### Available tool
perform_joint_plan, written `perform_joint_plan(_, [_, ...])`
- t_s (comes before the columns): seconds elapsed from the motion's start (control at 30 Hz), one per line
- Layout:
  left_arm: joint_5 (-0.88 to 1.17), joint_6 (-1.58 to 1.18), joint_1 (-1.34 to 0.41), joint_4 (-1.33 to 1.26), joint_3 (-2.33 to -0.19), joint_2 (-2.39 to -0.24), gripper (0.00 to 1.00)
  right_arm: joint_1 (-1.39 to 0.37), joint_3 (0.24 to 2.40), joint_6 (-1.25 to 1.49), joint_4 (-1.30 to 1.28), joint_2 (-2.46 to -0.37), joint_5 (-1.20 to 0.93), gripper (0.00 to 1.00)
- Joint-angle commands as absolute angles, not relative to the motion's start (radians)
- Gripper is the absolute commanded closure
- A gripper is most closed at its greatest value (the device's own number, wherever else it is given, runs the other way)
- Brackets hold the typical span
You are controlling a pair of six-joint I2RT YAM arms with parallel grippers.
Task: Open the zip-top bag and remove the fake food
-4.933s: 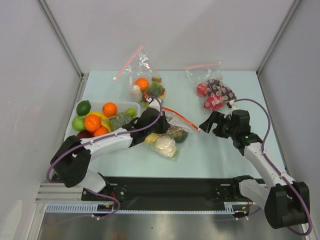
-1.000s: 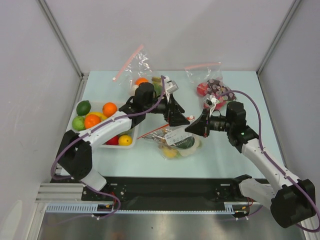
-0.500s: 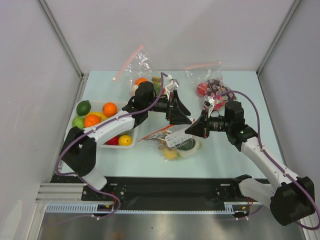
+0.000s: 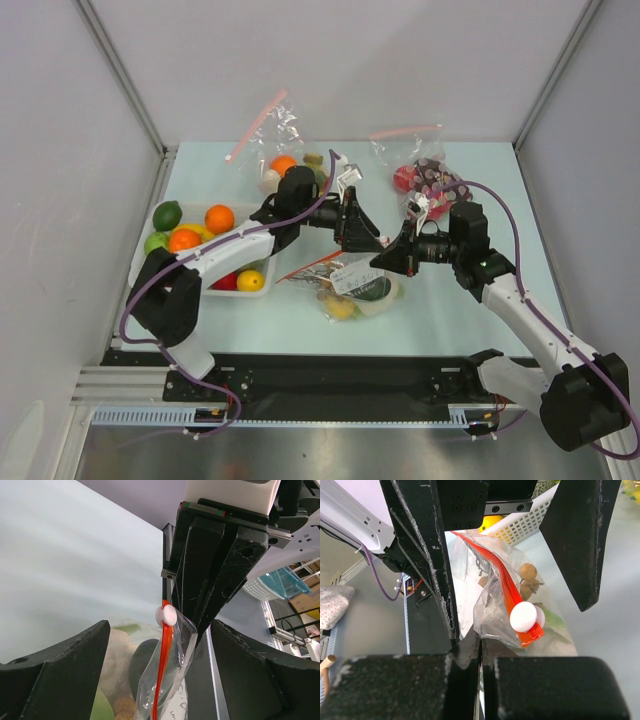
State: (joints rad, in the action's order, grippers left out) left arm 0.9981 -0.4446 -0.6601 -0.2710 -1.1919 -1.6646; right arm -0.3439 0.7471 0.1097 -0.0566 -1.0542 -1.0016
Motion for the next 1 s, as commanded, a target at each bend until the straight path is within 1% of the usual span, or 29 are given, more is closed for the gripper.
perform_joint_plan(0.0, [1.022, -0.452, -0.667, -0.339, -1.221, -1.67, 0.14, -0.35, 0.792, 0.092, -0.051, -1.057, -1.022, 1.0])
perform_joint_plan(0.03, [1.035, -0.486, -0.667, -0.363, -1.213, -1.674, 0.14, -0.348, 0.793, 0.089, -0.052, -1.057, -1.02, 1.0])
perform_joint_plan(0.2, [1.068, -0.615, -0.667, -0.572, -1.155, -1.678, 0.26, -0.35, 0.792, 0.087, -0.055, -1.06, -1.02, 1.0])
perform_joint_plan(0.23, [1.072, -0.644, -0.667, -0.59, -1.155, -1.681, 0.3, -0.35, 0.792, 0.09, -0.057, -1.06, -1.02, 1.0])
perform_joint_plan(0.33, [1.091, -0.693, -0.667, -0.653, -1.15, -1.692, 0.35, -0.351, 0.793, 0.087, -0.058, -1.06, -1.019, 1.0])
perform_joint_plan(0.4, [1.097, -0.706, -0.669, -0.669, -1.15, -1.697, 0.35, -0.35, 0.793, 0.086, -0.061, -1.058, -1.017, 1.0])
perform_joint_plan(0.53, [1.089, -0.678, -0.673, -0.628, -1.147, -1.7, 0.36, -0.351, 0.792, 0.086, -0.061, -1.058, -1.015, 1.0])
perform_joint_plan(0.63, [1.054, -0.597, -0.676, -0.511, -1.158, -1.689, 0.35, -0.35, 0.792, 0.084, -0.061, -1.058, -1.015, 1.0])
perform_joint_plan(0.77, [1.026, -0.508, -0.689, -0.352, -1.183, -1.681, 0.36, -0.351, 0.792, 0.084, -0.061, -1.06, -1.015, 1.0])
perform_joint_plan(0.83, [1.026, -0.492, -0.696, -0.336, -1.181, -1.677, 0.37, -0.353, 0.79, 0.084, -0.058, -1.06, -1.015, 1.0])
perform_joint_plan(0.9, [1.029, -0.5, -0.698, -0.347, -1.174, -1.672, 0.4, -0.353, 0.788, 0.086, -0.055, -1.06, -1.017, 1.0])
perform_joint_plan(0.97, [1.029, -0.511, -0.698, -0.368, -1.175, -1.674, 0.47, -0.353, 0.788, 0.084, -0.057, -1.062, -1.019, 1.0])
